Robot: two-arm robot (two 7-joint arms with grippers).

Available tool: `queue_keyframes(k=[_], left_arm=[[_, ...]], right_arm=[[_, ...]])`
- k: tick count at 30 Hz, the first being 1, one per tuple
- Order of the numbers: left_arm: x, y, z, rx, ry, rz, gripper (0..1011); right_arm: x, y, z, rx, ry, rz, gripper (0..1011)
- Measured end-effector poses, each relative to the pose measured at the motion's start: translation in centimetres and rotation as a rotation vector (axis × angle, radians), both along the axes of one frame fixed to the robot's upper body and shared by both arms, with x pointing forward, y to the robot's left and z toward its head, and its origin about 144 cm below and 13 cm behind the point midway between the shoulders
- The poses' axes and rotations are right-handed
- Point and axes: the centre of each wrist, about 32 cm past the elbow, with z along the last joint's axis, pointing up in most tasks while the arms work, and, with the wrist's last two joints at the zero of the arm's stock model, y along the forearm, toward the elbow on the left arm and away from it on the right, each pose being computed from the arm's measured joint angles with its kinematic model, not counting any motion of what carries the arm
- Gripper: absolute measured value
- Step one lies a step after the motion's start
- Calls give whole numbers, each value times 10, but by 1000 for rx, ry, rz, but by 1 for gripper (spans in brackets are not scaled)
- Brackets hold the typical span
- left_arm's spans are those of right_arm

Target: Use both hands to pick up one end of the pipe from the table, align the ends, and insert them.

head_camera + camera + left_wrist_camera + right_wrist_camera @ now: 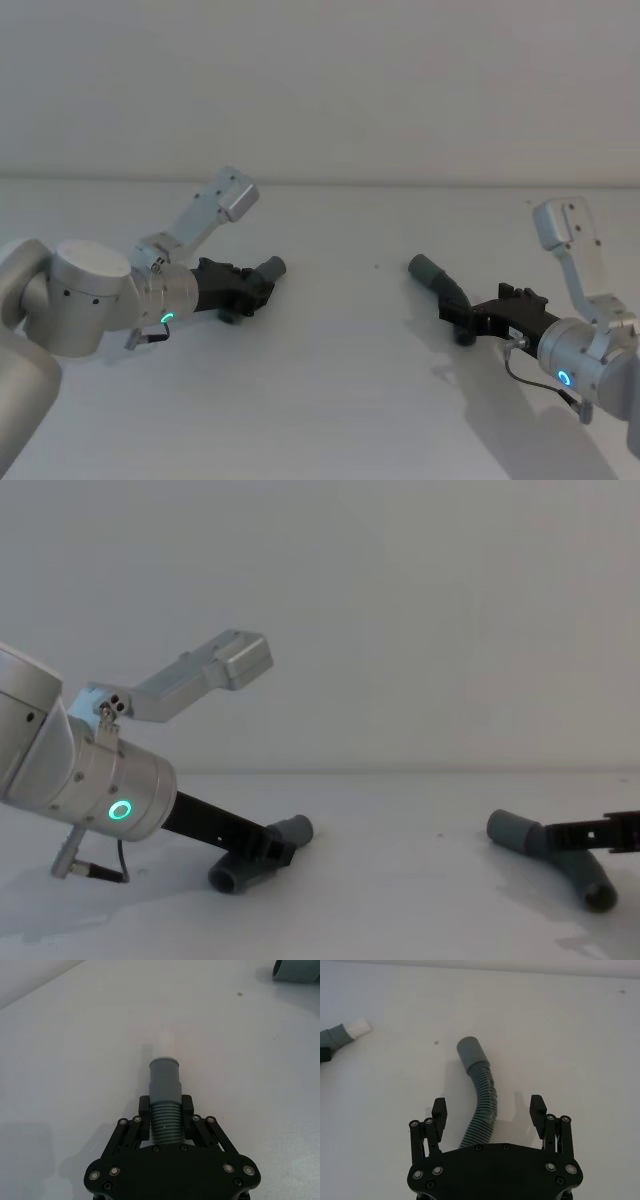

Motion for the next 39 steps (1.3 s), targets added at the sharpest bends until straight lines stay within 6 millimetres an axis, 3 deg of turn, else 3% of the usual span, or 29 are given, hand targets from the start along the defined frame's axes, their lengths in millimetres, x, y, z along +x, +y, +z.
queue_keyframes(k=[39], left_arm=[[0, 0, 0, 0, 0, 0, 343]], right_arm=[[22, 16, -12, -35, -31, 84, 1003]])
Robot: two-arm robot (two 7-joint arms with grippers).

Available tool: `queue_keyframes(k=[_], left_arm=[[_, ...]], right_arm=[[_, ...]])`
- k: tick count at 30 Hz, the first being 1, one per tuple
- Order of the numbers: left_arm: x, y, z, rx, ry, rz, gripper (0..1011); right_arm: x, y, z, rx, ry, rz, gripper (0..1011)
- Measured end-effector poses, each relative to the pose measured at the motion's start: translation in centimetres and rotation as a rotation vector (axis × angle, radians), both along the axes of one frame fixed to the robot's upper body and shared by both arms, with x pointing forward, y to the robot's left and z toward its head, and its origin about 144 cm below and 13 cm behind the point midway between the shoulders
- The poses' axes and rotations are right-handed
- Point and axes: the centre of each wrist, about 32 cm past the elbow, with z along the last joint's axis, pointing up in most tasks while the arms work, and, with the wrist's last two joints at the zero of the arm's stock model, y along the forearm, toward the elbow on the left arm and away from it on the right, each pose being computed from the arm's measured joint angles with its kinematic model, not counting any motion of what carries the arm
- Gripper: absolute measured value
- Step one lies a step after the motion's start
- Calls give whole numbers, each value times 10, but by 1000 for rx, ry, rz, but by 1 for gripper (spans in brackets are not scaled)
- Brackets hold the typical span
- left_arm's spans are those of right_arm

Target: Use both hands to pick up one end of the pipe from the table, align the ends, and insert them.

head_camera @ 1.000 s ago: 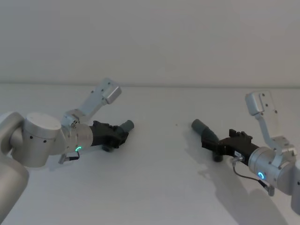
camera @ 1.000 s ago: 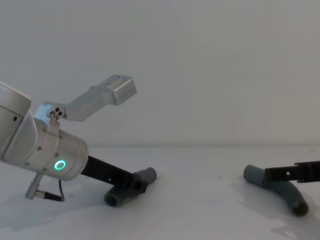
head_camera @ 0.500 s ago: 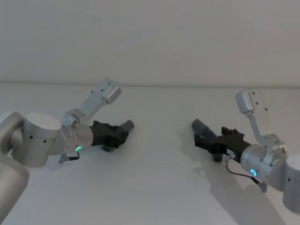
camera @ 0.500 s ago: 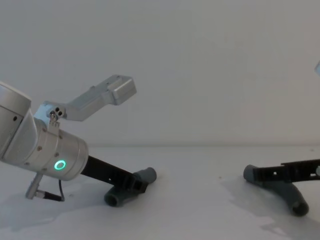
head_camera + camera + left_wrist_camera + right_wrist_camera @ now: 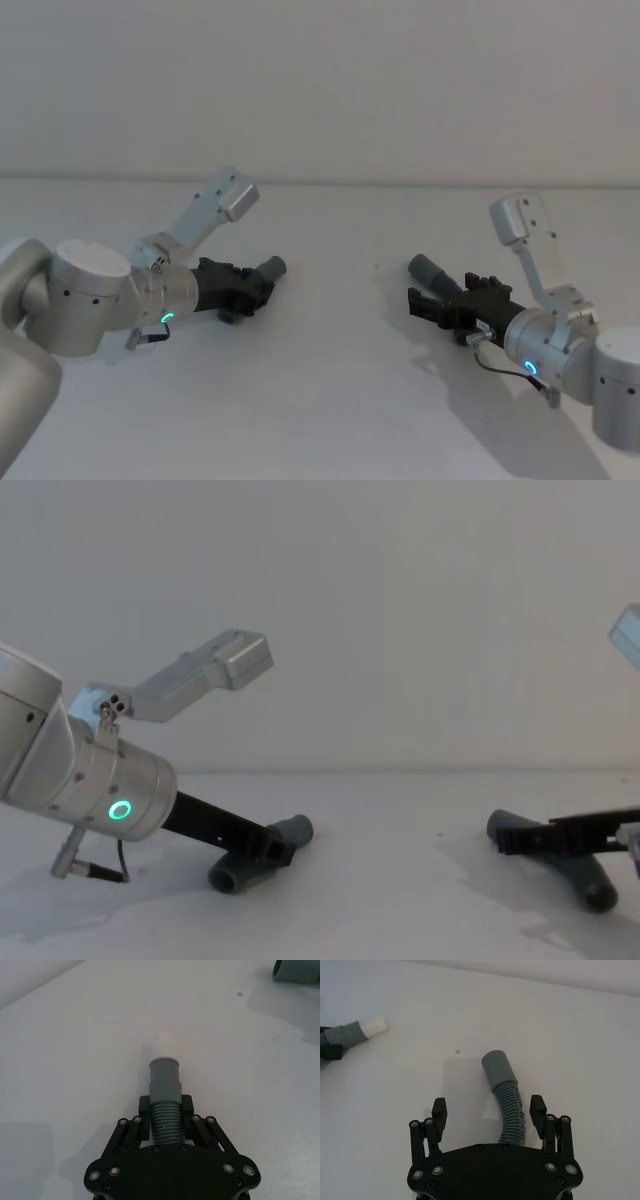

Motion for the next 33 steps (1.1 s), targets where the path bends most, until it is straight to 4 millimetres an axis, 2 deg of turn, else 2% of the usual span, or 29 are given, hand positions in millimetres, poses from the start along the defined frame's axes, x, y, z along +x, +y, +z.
queue_keyframes(k=[33], left_arm=[[0, 0, 0, 0, 0, 0, 343]], right_arm=[[16, 3, -8, -13, 23, 7, 1003]])
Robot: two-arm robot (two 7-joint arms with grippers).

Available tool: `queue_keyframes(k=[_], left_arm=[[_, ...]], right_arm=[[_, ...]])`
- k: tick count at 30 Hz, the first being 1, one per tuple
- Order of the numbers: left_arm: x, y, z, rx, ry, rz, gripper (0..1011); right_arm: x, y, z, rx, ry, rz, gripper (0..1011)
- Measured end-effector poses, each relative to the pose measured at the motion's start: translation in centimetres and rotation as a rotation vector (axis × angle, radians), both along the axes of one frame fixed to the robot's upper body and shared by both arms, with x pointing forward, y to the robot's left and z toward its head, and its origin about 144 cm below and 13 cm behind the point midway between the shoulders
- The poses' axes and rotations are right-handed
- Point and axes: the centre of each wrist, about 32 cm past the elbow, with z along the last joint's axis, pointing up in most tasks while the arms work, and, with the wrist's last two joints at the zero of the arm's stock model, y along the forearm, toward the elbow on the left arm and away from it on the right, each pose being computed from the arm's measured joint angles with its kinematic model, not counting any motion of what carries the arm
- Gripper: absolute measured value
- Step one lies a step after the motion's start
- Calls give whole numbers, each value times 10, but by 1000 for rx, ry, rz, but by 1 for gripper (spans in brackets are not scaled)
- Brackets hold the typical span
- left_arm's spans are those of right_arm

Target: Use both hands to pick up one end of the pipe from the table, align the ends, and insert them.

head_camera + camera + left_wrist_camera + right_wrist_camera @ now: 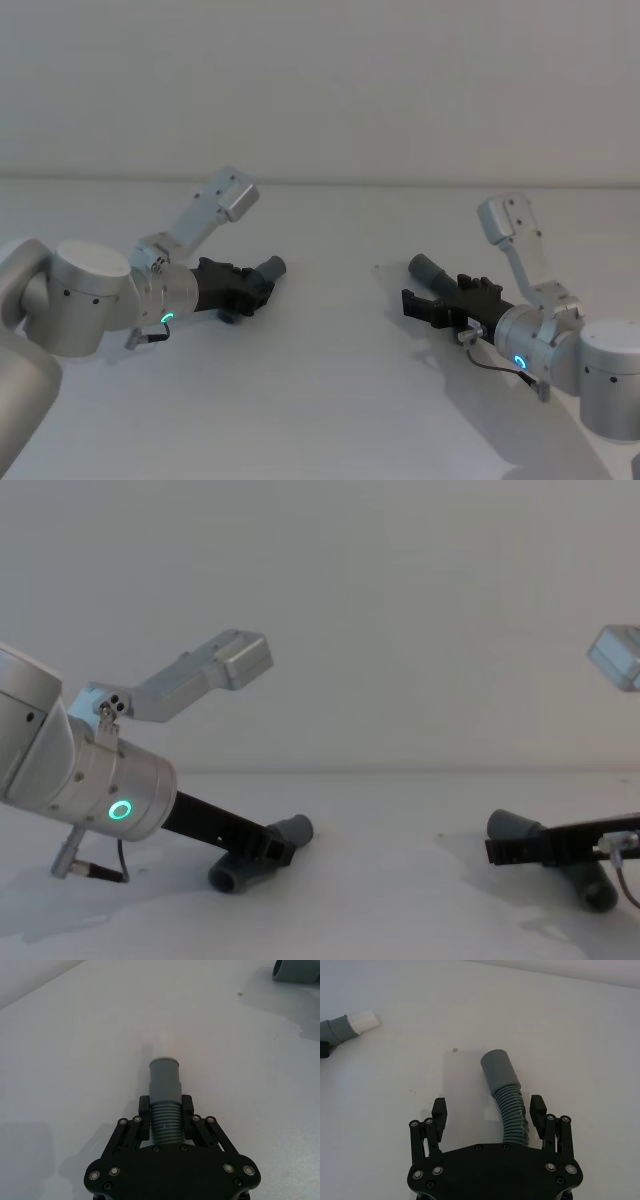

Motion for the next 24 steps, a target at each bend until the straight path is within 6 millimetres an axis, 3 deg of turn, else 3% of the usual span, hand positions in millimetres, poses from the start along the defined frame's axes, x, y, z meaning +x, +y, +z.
queue_keyframes(k=[24], left_arm=[[0, 0, 0, 0, 0, 0, 343]], right_arm=[[0, 0, 2, -8, 39, -28, 1003]])
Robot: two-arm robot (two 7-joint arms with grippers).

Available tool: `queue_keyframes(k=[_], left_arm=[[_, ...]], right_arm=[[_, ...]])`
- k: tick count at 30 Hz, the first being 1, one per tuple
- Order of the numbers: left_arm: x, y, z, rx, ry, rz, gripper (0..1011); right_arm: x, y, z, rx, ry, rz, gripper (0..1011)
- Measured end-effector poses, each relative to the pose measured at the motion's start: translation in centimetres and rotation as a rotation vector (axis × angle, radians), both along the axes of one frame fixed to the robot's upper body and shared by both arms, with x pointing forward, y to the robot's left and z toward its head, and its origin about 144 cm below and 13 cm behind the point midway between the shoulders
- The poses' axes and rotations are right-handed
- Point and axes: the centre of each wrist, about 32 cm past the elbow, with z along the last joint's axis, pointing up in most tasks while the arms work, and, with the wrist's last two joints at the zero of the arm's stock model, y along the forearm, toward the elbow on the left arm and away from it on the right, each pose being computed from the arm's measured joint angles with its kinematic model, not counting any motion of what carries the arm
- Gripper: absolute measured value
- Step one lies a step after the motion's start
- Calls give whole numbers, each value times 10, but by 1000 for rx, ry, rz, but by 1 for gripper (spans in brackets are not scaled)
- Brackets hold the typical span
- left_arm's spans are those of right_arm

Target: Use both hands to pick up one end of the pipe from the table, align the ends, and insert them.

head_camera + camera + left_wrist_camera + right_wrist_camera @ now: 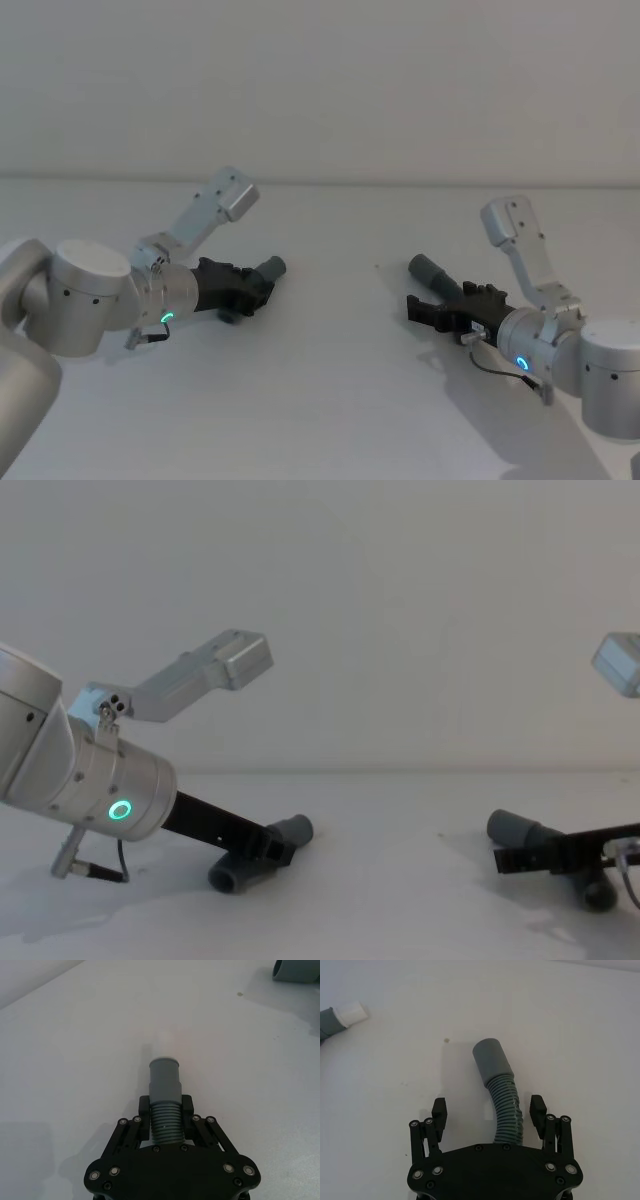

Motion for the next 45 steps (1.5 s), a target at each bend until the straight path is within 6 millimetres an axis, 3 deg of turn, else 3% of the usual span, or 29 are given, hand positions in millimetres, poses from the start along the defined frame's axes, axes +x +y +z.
queue_keyframes(k=[9, 12, 22, 25, 28, 33, 39, 45], left_arm=[[0, 0, 0, 0, 0, 0, 343], [0, 0, 0, 0, 0, 0, 343], [0, 0, 0, 0, 0, 0, 343], [0, 0, 0, 0, 0, 0, 343], [0, 0, 0, 0, 0, 0, 343], [0, 0, 0, 0, 0, 0, 343], [0, 0, 0, 0, 0, 0, 343], [0, 0, 0, 0, 0, 0, 343]], right_arm=[[0, 0, 1, 1, 20, -12, 1002], [0, 0, 2, 1, 22, -14, 946], [0, -1, 2, 0, 30, -21, 666], [0, -1, 2, 0, 32, -21, 528], [0, 0, 2, 0, 34, -22, 470], [0, 0, 2, 0, 36, -22, 275], [0, 0, 2, 2, 39, -20, 169], [0, 0, 2, 2, 40, -20, 157]])
